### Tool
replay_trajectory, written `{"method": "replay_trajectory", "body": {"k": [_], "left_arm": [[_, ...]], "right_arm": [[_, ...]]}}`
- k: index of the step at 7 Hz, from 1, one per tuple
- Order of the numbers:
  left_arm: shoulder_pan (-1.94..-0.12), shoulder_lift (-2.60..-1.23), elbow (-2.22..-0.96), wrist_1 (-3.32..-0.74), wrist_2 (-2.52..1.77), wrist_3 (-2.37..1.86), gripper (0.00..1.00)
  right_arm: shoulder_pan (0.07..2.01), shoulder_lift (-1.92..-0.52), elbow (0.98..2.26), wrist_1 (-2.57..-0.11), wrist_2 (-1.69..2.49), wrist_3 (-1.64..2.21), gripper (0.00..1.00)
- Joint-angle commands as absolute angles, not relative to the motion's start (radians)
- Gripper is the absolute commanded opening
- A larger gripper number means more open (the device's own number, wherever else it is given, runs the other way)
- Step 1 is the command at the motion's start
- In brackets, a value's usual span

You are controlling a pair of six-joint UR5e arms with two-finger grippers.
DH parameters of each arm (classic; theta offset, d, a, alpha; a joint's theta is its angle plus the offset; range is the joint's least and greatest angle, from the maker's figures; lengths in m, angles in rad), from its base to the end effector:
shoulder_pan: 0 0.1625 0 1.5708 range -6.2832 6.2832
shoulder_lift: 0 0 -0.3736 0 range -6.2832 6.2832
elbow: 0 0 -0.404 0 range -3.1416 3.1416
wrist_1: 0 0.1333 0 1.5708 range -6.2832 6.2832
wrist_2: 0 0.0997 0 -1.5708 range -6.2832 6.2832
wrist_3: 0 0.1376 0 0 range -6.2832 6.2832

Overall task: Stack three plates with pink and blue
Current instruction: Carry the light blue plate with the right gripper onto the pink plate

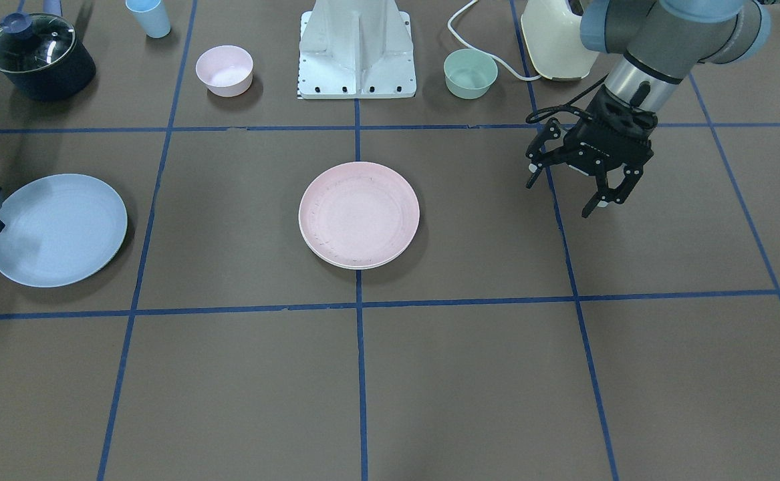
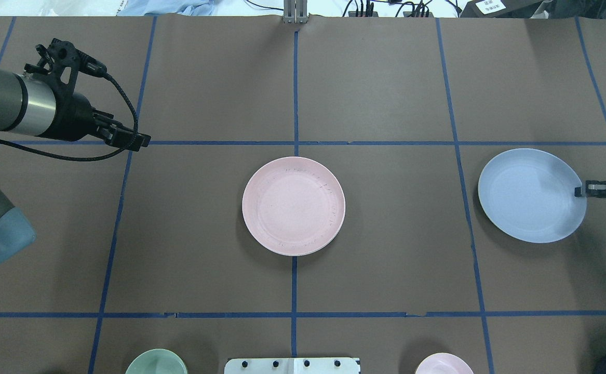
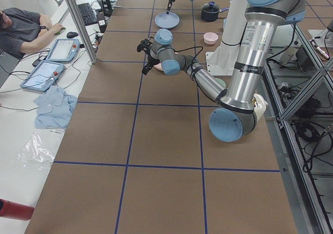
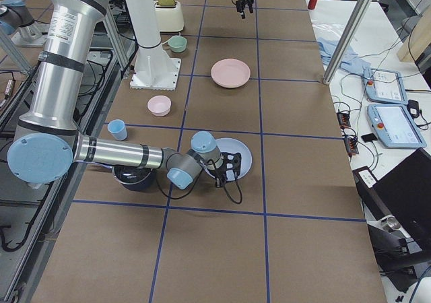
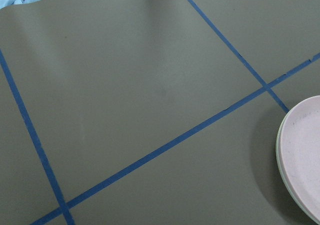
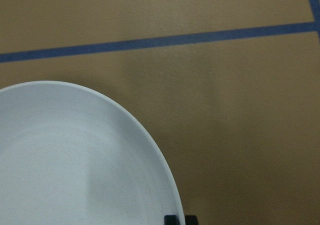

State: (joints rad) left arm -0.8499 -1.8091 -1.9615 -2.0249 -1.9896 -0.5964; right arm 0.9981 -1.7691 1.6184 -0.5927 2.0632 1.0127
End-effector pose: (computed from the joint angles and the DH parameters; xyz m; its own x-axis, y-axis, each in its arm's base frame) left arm 0.3199 -0.4812 0.2587 0.5453 0.5245 -0.6538 -0.0036 0.7815 0.6239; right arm -0.2041 -0.4425 0.5981 0.6034 0.0747 0.7939 -0.2740 0.9544 0.1185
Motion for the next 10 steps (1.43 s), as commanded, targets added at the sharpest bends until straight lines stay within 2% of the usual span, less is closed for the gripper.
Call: {"method": "replay_trajectory", "body": {"k": [1,4,5,6,7,9,10], "left_arm": [[-0.85,-1.81,-1.96,-2.026,-1.991,-0.597,1.0],[-0.85,-1.813,-1.962,-2.028,-1.991,-0.597,1.0],[-0.85,-1.813,-1.962,-2.028,-1.991,-0.597,1.0],[-0.85,-1.815,-1.962,-2.028,-1.991,-0.597,1.0],[-0.848,-1.813,-1.96,-2.028,-1.991,-0.597,1.0],[-0.848,-1.813,-1.96,-2.028,-1.991,-0.594,1.0],[-0.848,-1.813,-1.96,-2.028,-1.991,-0.595,1.0]], "right_arm": [[1.042,-1.66,1.667,-0.621,2.157,1.125,0.0],[0.945,-1.469,1.721,-0.635,2.123,1.409,0.0],[0.874,-1.459,1.786,-0.693,2.058,1.461,0.0],[0.768,-1.454,1.902,-0.847,1.945,1.501,0.0],[0.671,-1.377,1.958,-1.014,1.83,1.546,0.0],[0.487,-1.17,1.936,-1.278,1.621,1.623,0.0],[0.445,-1.152,1.925,-1.295,1.594,1.658,0.0]]}}
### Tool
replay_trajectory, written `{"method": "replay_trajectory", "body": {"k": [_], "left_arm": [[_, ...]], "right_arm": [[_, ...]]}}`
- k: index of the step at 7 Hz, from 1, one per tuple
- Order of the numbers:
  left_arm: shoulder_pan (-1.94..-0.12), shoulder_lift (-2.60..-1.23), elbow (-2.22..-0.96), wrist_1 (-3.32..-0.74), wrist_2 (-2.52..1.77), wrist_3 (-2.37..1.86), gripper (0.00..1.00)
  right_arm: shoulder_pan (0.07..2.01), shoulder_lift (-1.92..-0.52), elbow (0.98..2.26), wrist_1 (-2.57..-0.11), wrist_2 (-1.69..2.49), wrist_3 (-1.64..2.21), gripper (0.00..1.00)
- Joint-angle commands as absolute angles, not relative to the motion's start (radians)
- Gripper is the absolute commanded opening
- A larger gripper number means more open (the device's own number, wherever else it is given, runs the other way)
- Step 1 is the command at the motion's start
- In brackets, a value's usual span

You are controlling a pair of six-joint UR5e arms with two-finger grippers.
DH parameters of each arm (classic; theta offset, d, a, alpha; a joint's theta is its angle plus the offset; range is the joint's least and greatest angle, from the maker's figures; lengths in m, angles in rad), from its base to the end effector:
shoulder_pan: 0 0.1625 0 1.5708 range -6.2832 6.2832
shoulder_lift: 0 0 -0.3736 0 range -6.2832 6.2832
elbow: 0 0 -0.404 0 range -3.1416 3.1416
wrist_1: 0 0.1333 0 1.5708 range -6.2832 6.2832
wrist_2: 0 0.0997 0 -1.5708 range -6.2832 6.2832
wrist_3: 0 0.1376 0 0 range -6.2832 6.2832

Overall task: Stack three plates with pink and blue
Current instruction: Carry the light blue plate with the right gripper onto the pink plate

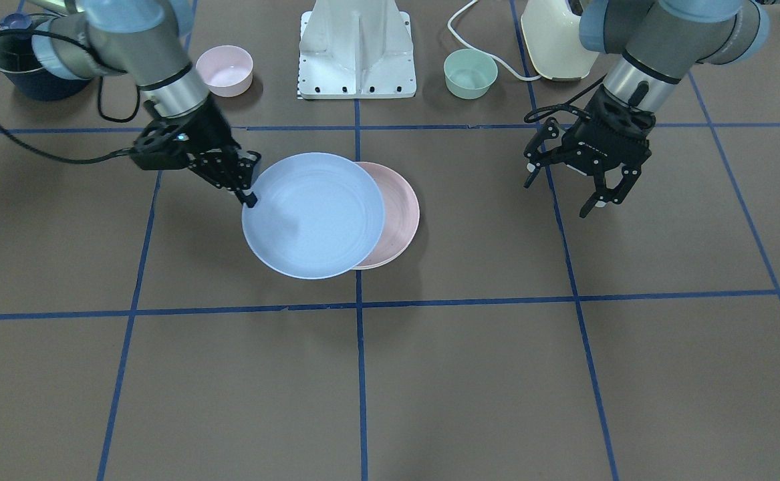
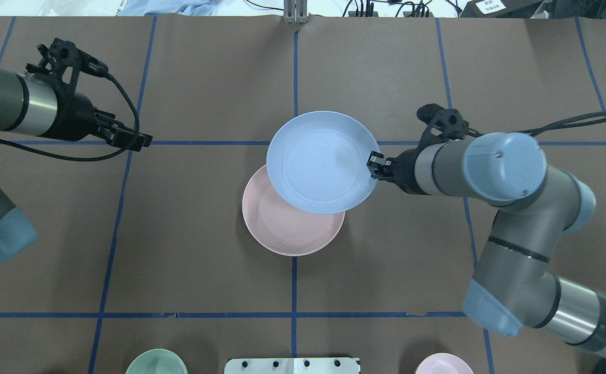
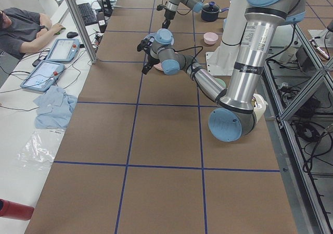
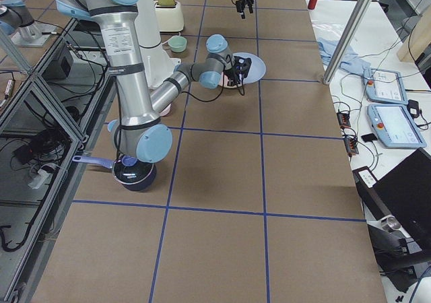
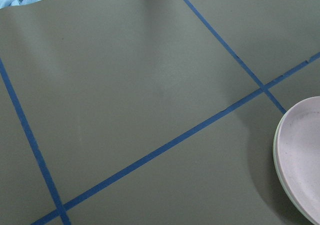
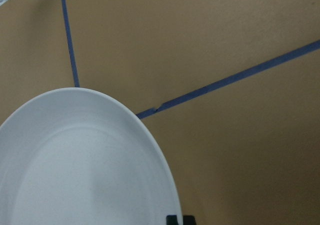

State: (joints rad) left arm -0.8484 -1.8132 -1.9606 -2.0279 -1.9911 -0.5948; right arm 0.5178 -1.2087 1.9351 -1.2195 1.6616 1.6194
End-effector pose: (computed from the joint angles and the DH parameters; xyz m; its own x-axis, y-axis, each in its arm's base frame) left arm 0.3210 -0.4810 0.2563 0.5408 0.5300 -0.6531 -0.0038 0.7780 0.6282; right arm -0.4635 -0.4031 0.2206 0.3903 0.2780 0.8777 -0.4430 0.8924 -0.0857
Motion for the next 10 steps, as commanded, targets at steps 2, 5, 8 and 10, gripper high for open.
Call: {"method": "replay_trajectory", "body": {"k": [2,5,8,10], "left_arm": [[-0.85,-1.813,-1.96,-2.028,-1.991,-0.595,1.0],[-0.85,-1.813,-1.962,-2.028,-1.991,-0.595,1.0],[-0.851,-1.81,-1.96,-2.028,-1.991,-0.594,1.0],[-0.882,-1.809,-1.963,-2.019,-2.003,-0.581,1.0]], "right_arm": [[0.405,-1.147,1.904,-1.293,1.563,1.661,0.0],[0.383,-1.146,1.884,-1.296,1.505,1.643,1.0],[0.481,-1.102,1.894,-1.411,1.599,1.552,1.0],[0.739,-1.097,1.894,-1.468,1.875,1.313,1.0]]}}
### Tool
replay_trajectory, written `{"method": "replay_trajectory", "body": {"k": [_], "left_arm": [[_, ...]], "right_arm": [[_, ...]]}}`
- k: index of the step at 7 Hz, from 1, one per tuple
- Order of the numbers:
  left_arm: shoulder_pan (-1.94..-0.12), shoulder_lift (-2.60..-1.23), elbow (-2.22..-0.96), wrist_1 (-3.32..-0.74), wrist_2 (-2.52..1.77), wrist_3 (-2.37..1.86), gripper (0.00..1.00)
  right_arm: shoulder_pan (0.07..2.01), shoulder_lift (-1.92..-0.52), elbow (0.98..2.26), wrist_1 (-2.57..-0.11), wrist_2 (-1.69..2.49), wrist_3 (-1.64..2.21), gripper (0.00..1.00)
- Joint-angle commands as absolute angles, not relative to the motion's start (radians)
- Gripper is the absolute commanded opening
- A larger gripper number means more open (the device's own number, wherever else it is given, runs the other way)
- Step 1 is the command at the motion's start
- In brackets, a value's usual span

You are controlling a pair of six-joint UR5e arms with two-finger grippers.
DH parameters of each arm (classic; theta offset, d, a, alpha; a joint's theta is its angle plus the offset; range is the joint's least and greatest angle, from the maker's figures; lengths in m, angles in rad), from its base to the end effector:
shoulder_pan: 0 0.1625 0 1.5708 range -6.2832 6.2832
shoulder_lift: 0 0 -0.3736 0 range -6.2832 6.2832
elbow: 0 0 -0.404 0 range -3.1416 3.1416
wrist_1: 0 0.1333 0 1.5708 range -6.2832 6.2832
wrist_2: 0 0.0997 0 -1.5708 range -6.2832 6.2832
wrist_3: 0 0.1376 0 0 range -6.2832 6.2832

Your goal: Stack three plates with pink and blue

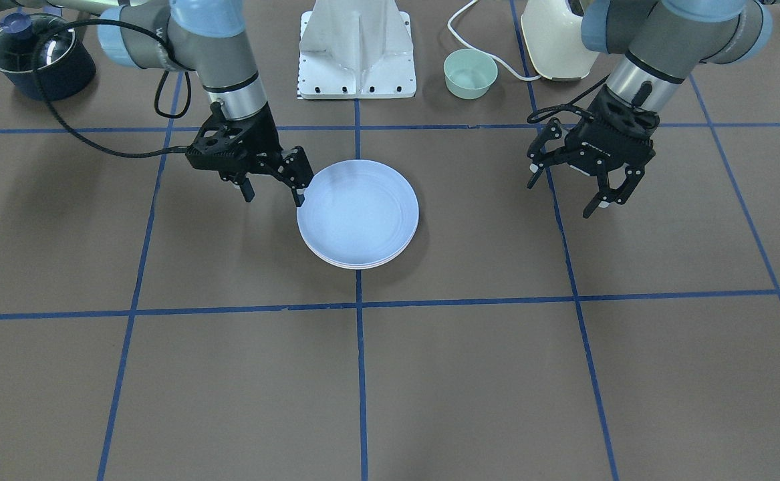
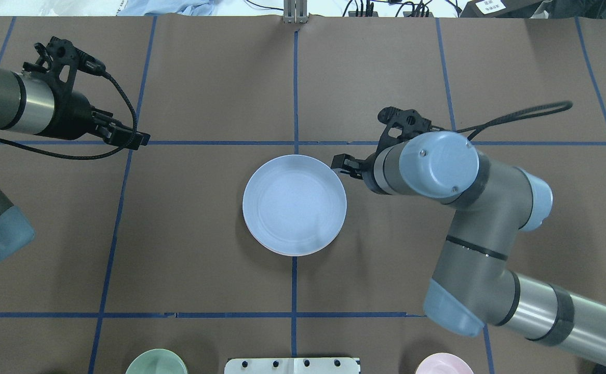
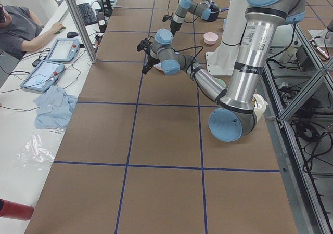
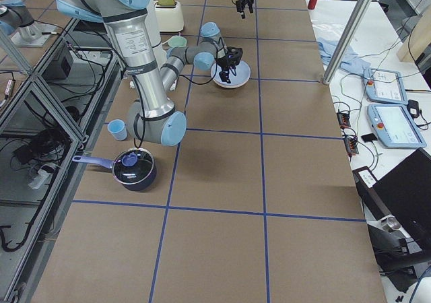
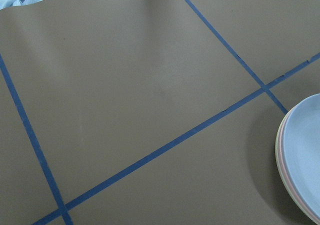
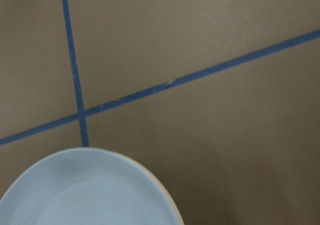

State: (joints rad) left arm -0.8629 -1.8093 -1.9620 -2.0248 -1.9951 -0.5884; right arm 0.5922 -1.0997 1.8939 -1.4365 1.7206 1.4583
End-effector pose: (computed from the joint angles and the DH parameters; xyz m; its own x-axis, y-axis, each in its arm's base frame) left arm 0.3139 -0.4846 0.2582 0.5481 0.5255 -0.6508 -0.0002 0.7781 0.6281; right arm -0.4526 -0.4404 0.2089 0.5447 0.2327 0.8057 -0.3941 0.9191 0.0011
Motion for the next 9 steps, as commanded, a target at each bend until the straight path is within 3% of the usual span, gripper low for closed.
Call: {"method": "replay_trajectory", "body": {"k": [1,4,6,9], "left_arm": [[-0.923,-1.789,-1.963,-2.016,-2.026,-0.527,1.0],[-1.156,-1.689,-1.959,-1.962,-2.141,-0.149,1.0],[-1.392,-1.648,-1.91,-1.836,-2.25,0.233,1.0],[-1.545,-1.527,-1.722,-1.796,-2.339,0.361,1.0]], "right_arm": [[0.913,-1.114,1.888,-1.526,2.048,1.157,1.0],[1.246,-1.221,1.884,-1.8,2.209,0.413,1.0],[1.386,-1.378,1.828,-1.792,2.261,0.048,1.0],[1.529,-1.608,1.764,-1.755,2.318,-0.12,1.0]]}}
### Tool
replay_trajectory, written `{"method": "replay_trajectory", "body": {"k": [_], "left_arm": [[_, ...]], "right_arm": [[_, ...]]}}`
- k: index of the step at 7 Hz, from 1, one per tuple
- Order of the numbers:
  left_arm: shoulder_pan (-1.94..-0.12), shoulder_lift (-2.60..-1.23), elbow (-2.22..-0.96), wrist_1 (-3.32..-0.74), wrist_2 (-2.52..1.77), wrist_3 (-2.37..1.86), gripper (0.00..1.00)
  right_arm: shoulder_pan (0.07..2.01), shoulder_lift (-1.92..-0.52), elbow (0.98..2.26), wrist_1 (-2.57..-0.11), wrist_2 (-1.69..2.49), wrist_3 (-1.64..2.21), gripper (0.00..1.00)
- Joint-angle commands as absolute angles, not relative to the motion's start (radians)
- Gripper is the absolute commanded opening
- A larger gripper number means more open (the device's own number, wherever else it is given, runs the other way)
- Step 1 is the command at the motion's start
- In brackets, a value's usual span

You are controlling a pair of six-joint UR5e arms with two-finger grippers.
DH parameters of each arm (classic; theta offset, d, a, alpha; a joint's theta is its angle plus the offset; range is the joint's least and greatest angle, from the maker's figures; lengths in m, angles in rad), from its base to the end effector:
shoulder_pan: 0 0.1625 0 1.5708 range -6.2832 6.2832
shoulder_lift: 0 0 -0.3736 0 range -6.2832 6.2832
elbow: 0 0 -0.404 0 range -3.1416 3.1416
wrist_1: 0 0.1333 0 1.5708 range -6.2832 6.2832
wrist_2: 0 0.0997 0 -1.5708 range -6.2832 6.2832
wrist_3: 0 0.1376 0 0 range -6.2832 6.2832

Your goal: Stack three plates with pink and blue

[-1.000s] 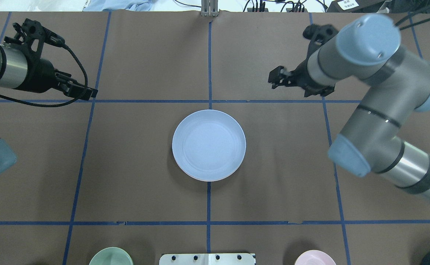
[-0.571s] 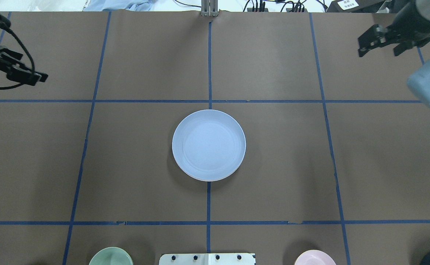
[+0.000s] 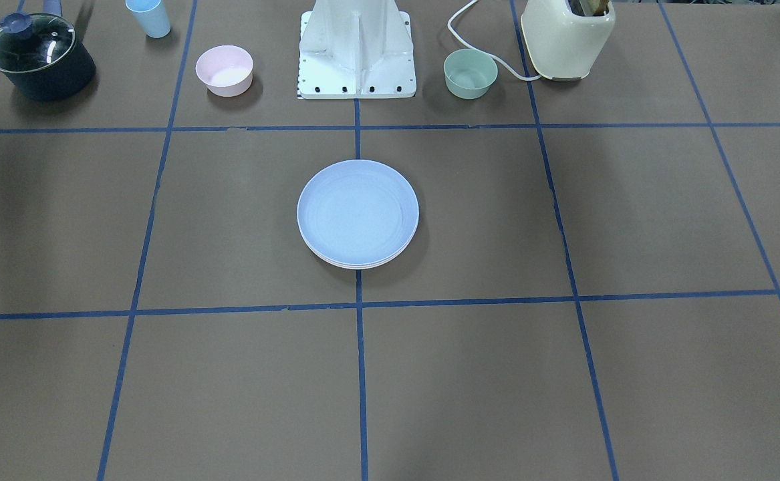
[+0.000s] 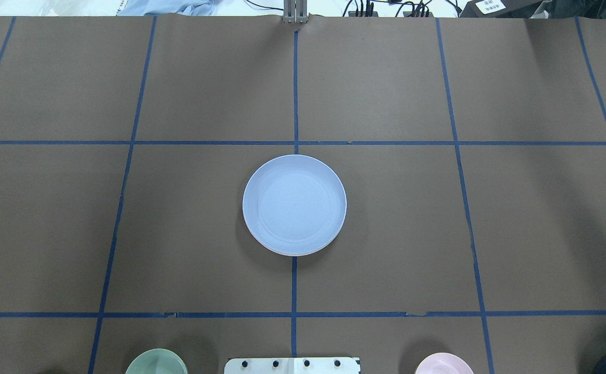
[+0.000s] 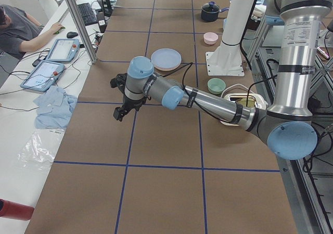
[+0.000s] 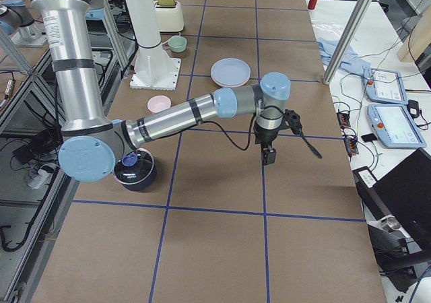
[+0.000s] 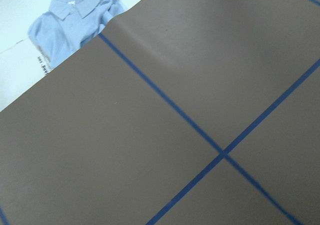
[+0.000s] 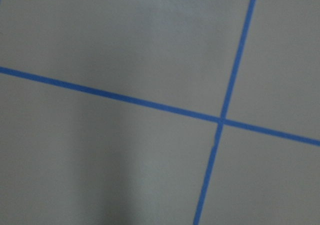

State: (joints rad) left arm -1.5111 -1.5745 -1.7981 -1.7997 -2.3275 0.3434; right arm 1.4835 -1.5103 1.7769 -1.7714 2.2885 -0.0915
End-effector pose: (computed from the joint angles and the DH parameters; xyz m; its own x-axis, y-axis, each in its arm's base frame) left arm -0.0072 -0.5298 0.4890 0.6483 0.6284 -0.4298 -0.2886 0.7252 0.6251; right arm -0.0026 -0.5204 0.5258 0.7356 -0.1993 0.6475 0.1549 0.9799 0.1256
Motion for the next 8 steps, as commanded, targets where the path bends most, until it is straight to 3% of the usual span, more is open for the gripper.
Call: {"method": "replay_trajectory", "body": {"k": [1,3,8], "left_arm": [[-1.645,-1.545,-1.603,-1.884,-2.315,0.354,1.0],[-1.663,-1.562,-1.554,-1.774,-2.31,0.351,1.0],[-1.661,-1.58,-1.574,-1.603,-2.307,0.354,1.0]], "right_arm": [[1.531,-1.664,1.749,-1.706,2.312,-0.121,1.0],[1.532,-1.692,1.753,-1.657,2.313,-0.114,1.0],[1.532,-1.684,1.787,-1.655,2.31,-0.092,1.0]]}}
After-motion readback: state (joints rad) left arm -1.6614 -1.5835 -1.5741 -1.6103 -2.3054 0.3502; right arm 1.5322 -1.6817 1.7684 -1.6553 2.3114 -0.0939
